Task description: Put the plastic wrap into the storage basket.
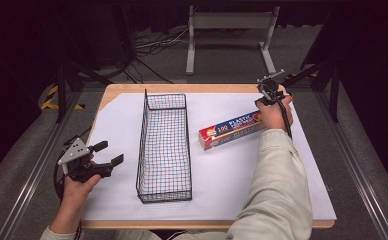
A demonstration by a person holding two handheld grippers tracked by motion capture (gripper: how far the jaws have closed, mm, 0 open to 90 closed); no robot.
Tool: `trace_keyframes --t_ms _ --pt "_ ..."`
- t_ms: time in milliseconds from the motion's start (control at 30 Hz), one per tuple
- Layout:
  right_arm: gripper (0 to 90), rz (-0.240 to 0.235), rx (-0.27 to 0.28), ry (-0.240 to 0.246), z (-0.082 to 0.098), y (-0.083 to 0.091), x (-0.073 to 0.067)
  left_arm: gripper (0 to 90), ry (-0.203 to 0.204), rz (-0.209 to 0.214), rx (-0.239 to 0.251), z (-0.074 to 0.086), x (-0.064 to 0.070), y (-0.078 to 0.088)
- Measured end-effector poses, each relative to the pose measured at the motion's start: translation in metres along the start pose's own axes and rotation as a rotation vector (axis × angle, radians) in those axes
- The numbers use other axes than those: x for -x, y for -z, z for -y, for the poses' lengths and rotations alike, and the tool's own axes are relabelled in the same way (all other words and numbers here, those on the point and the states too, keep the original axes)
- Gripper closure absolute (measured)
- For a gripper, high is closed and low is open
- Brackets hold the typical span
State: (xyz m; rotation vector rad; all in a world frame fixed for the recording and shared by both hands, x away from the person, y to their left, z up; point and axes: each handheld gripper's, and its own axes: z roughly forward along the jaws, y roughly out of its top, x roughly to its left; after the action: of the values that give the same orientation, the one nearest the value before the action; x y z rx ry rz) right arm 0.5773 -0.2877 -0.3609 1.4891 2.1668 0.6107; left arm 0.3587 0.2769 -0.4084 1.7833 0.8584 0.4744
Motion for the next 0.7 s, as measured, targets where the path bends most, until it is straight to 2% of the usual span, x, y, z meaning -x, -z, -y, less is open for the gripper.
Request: trace_keyframes --t_ms 100,433,533,700 --pt "84.2 0.01 -0.024 -0.013 0.001 -0.006 0.002 19.3 0.003 0.006 -0.006 0.0 0.001 0.0" --pt "87.8 0.052 -0.142 0.002 -0.005 -0.027 0.012 19.3 -0.009 0.007 -0.027 0.0 0.003 -0.004" --pt "90.0 0.058 -0.158 0.023 -0.006 -0.03 0.01 19.3 0.009 0.021 -0.021 0.001 0.003 -0.005" --pt "90.0 0.058 -0.191 0.031 -0.004 -0.029 0.01 18.9 -0.005 0.026 -0.017 0.0 0.005 -0.005"
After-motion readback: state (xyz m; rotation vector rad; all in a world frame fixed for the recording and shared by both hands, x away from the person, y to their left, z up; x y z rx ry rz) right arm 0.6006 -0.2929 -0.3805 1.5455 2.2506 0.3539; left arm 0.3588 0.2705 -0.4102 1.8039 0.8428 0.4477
